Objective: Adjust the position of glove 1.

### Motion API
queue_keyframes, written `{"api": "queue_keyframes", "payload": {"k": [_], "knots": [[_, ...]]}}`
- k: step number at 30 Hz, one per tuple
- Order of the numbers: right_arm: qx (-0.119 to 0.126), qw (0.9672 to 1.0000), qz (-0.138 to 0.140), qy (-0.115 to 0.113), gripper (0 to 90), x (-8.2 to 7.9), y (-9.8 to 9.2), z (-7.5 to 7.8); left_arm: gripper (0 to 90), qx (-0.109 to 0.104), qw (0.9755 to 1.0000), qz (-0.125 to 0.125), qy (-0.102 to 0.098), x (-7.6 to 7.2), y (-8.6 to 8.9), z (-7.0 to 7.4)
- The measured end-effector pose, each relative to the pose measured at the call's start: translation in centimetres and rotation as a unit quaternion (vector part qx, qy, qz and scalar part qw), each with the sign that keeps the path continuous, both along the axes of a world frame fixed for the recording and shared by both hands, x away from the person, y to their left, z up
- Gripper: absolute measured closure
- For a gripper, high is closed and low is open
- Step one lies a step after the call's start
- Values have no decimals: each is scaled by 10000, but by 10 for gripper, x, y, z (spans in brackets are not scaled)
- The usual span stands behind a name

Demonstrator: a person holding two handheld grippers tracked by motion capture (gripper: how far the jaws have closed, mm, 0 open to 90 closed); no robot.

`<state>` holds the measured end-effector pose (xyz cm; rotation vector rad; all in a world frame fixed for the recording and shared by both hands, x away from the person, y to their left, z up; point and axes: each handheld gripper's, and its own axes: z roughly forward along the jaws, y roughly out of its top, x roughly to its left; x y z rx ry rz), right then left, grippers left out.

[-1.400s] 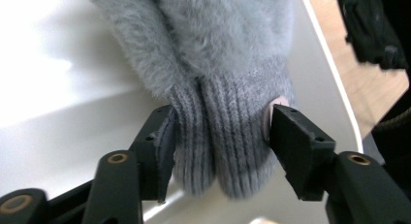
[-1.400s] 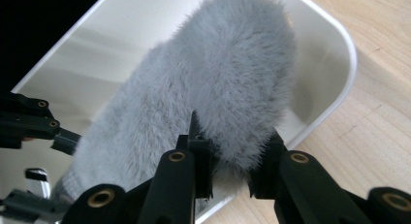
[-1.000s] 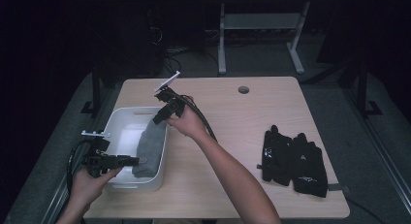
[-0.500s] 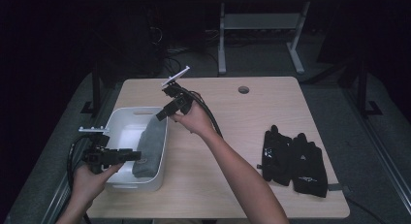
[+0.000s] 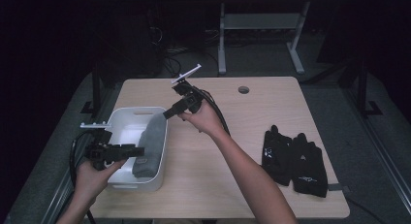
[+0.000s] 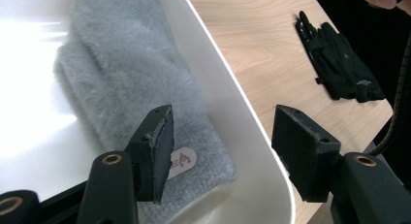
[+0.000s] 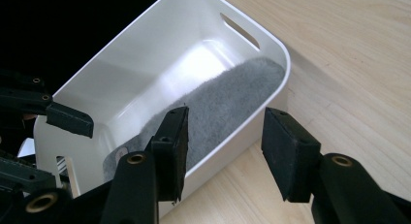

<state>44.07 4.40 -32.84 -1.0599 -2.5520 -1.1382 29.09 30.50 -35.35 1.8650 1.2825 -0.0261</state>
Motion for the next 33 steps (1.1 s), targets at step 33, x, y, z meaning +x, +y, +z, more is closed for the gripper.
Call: {"api": "queue_keyframes", "payload": {"k": [33], "knots": [[391,9979,-503,76,482,-12,-107,-5,365,-89,9970,-698,-316,10,-77,21]]}}
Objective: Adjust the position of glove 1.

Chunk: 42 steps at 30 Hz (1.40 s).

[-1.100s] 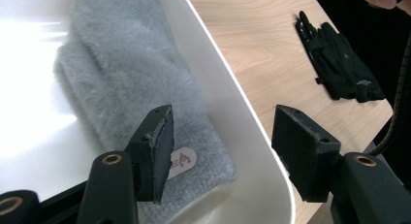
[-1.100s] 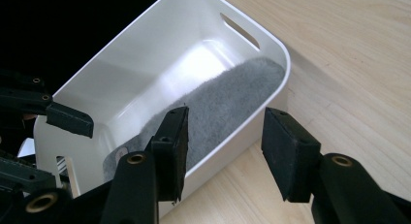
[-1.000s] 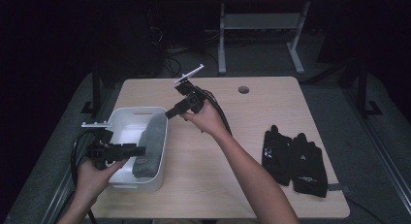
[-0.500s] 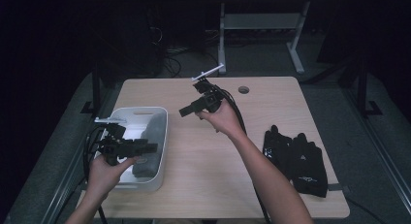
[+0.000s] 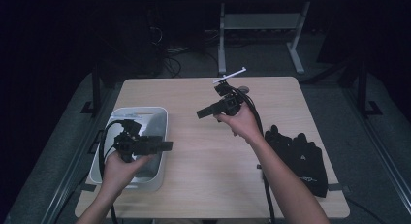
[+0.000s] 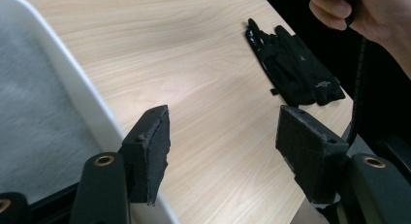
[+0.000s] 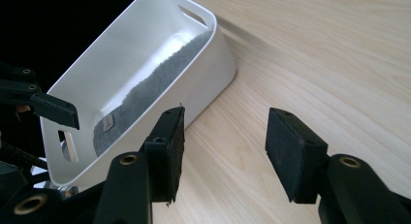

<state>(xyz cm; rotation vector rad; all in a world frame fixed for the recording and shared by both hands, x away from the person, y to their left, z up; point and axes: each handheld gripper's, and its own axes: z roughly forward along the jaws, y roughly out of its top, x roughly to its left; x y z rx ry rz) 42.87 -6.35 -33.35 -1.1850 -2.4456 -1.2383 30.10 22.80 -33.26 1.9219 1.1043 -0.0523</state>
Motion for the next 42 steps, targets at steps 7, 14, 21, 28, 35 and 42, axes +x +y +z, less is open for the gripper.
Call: {"api": "queue_keyframes", "payload": {"k": [7,14,21,28,35,42], "knots": [[58,9999,-105,31,476,-5,-21,-2,335,-28,9999,-122,-74,1,-14,1],[92,9997,-216,26,473,-12,-40,-3,324,24,9994,-326,-101,0,-31,-1],[51,9993,-363,71,469,-19,-63,-8,317,20,9988,-471,-116,1,-48,-4],[122,9987,-489,122,469,-25,-81,-13,318,29,9983,-567,-117,1,-62,-9],[40,9985,-534,106,463,-33,-97,-21,314,8,9978,-658,-127,0,-73,-11],[47,9977,-672,105,454,-44,-122,-32,313,-30,9974,-704,-144,-2,-84,-14]]}}
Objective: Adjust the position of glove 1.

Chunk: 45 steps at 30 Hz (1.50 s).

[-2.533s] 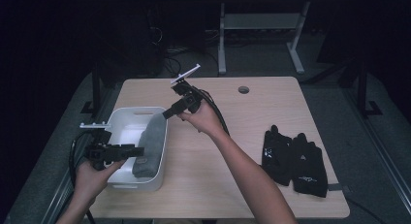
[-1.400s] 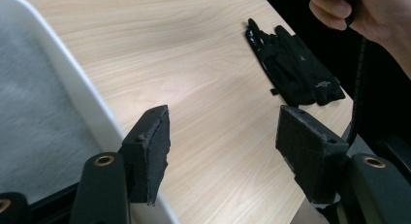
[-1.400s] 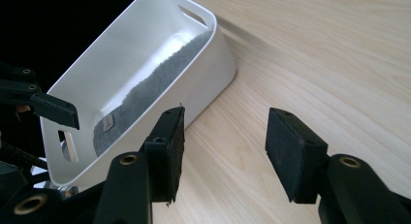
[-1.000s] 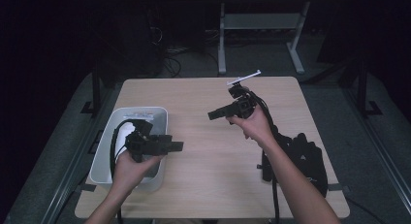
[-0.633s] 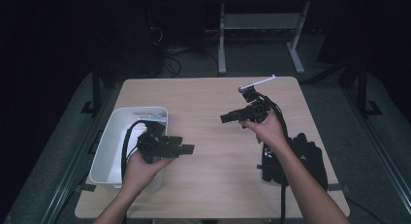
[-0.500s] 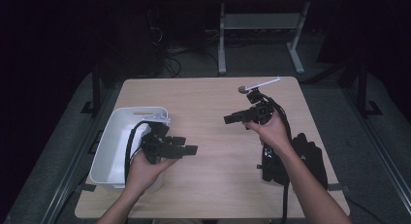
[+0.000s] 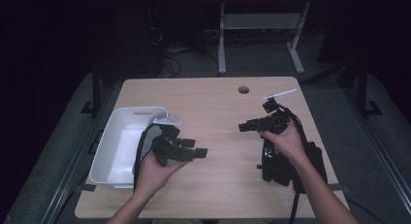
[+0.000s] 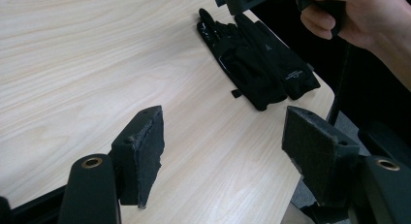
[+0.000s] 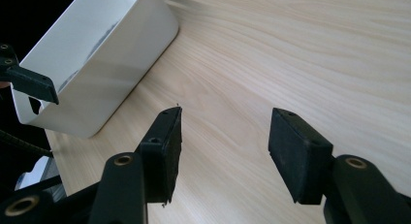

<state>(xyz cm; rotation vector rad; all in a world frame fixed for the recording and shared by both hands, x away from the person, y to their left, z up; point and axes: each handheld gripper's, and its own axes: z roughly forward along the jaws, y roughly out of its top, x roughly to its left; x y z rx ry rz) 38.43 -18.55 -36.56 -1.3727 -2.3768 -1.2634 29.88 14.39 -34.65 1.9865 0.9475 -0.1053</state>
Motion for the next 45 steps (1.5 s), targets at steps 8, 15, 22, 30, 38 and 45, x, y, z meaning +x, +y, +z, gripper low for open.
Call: {"api": "queue_keyframes", "payload": {"k": [8,15,22,30,38,45], "knots": [[48,9998,-172,34,451,-16,-30,-11,320,-7,9997,-232,53,0,-20,-6],[23,9996,-283,41,441,-27,-50,-17,318,-1,9992,-385,104,0,-36,-10],[-96,9994,-322,14,435,-36,-62,-22,315,26,9990,-437,122,2,-44,-14],[-179,9988,-455,32,437,-46,-79,-30,314,3,9985,-522,141,1,-53,-17],[-272,9980,-572,35,437,-57,-95,-40,309,54,9982,-581,149,-1,-59,-20],[-387,9970,-663,45,442,-67,-109,-49,299,57,9979,-620,158,-3,-64,-24]]}}
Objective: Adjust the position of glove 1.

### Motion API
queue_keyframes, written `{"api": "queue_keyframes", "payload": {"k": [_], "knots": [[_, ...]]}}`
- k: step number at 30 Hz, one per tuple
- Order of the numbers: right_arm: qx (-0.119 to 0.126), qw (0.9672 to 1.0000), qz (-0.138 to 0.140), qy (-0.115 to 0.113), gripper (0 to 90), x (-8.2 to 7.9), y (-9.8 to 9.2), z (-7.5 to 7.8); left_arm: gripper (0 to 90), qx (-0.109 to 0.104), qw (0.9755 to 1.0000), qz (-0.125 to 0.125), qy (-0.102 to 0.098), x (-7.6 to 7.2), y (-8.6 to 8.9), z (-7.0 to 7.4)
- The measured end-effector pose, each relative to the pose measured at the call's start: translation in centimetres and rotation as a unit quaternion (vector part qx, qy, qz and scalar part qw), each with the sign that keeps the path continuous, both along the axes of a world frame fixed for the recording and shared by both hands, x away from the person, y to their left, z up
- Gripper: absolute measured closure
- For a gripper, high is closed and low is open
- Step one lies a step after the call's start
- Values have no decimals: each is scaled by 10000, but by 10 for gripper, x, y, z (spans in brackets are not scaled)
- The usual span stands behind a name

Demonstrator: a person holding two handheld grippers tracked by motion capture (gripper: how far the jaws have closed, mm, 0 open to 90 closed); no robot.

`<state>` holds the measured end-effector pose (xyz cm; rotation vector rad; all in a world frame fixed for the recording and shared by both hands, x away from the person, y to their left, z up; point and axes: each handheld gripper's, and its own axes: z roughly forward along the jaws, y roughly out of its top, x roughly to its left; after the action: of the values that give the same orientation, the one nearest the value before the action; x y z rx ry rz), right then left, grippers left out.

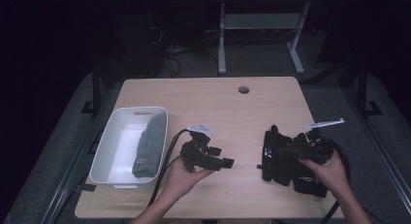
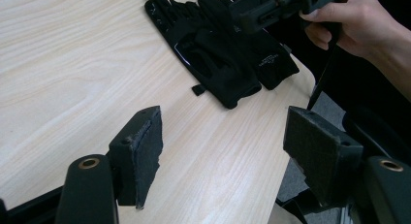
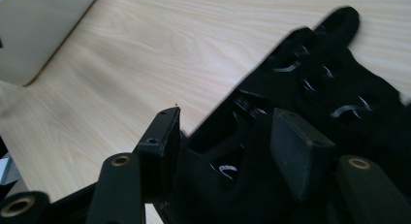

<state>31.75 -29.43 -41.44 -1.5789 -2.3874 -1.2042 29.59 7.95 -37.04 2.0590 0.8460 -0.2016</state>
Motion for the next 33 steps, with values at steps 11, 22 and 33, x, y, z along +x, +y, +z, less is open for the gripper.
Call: {"api": "queue_keyframes", "payload": {"k": [11,22,33], "knots": [[-399,9987,-297,67,460,-22,-32,-18,292,31,9999,-129,66,-3,-12,-9],[-1105,9922,-582,-24,502,-31,-47,-32,289,45,9998,-179,105,-4,-17,-12],[-2257,9723,-242,-555,564,-37,-27,-39,289,-62,9993,-240,289,-5,-20,-19]]}}
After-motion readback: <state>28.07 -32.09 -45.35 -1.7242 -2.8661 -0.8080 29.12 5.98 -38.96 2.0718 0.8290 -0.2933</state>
